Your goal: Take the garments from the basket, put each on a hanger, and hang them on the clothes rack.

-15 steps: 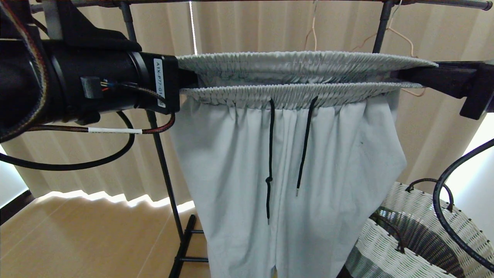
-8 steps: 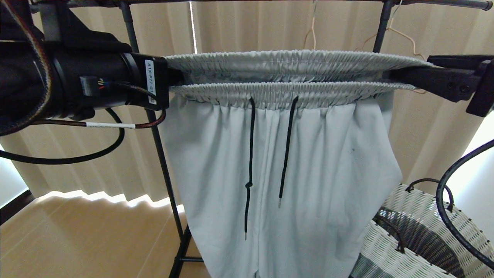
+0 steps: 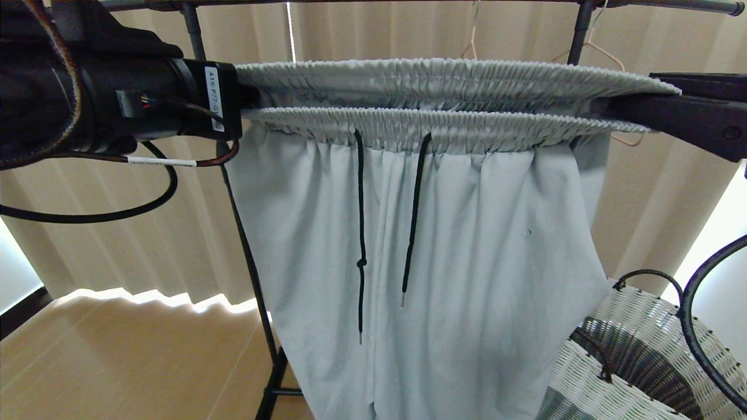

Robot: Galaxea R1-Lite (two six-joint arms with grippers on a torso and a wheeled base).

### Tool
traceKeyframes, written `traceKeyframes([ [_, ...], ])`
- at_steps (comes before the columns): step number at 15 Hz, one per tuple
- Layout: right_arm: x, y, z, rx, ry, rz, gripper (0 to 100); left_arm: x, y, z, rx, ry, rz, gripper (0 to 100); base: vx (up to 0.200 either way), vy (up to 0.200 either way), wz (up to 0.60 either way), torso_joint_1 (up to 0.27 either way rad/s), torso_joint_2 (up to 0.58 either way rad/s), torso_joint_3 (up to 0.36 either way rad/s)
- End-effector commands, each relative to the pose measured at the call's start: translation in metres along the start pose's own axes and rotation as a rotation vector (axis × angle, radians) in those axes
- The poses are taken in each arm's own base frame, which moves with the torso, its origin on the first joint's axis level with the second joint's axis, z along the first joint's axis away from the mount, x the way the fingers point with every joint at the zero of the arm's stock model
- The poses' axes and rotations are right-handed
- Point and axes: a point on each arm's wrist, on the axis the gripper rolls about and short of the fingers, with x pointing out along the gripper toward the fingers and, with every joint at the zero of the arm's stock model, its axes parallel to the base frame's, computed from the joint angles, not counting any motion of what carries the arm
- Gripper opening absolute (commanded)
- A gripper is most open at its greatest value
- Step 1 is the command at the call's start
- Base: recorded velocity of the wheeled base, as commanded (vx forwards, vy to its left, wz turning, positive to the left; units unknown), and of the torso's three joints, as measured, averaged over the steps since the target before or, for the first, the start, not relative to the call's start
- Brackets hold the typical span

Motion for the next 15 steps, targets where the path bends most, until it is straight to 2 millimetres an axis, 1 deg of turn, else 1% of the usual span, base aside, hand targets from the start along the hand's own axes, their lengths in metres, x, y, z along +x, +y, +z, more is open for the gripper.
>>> traceKeyframes([
  [1, -0.004, 0.001, 0.002, 0.0, -0.018, 0.008, 100, 0.007, 0.002, -0.001, -0.006, -0.005, 0.016, 0, 0.0, 0.0, 0.0, 0.0, 0.0, 0.0],
  [7, -0.007, 0.003, -0.004, -0.003, -0.022, 0.03, 100, 0.008, 0.002, -0.002, -0.005, -0.014, 0.017, 0, 0.0, 0.0, 0.0, 0.0, 0.0, 0.0],
  [9, -0.008, 0.002, -0.005, -0.009, -0.016, 0.017, 100, 0.006, 0.002, -0.006, 0.003, 0.004, 0.02, 0, 0.0, 0.0, 0.0, 0.0, 0.0, 0.0],
  [10, -0.01, 0.001, -0.007, -0.013, -0.012, 0.005, 100, -0.002, 0.005, -0.008, 0.008, 0.005, 0.026, 0, 0.0, 0.0, 0.0, 0.0, 0.0, 0.0],
  [11, -0.013, -0.001, -0.01, -0.015, -0.002, -0.016, 100, -0.009, 0.012, -0.013, 0.016, 0.017, 0.048, 0, 0.0, 0.0, 0.0, 0.0, 0.0, 0.0],
  [12, -0.016, -0.003, -0.012, -0.019, 0.004, -0.038, 100, -0.013, 0.016, -0.017, 0.024, 0.026, 0.061, 0, 0.0, 0.0, 0.0, 0.0, 0.0, 0.0],
  [13, -0.019, -0.012, -0.019, -0.02, 0.029, -0.1, 100, -0.025, 0.024, -0.027, 0.036, 0.045, 0.087, 0, 0.0, 0.0, 0.0, 0.0, 0.0, 0.0],
  [15, -0.028, -0.027, -0.03, -0.033, 0.063, -0.208, 100, -0.041, 0.035, -0.044, 0.023, 0.079, 0.123, 0, 0.0, 0.0, 0.0, 0.0, 0.0, 0.0],
])
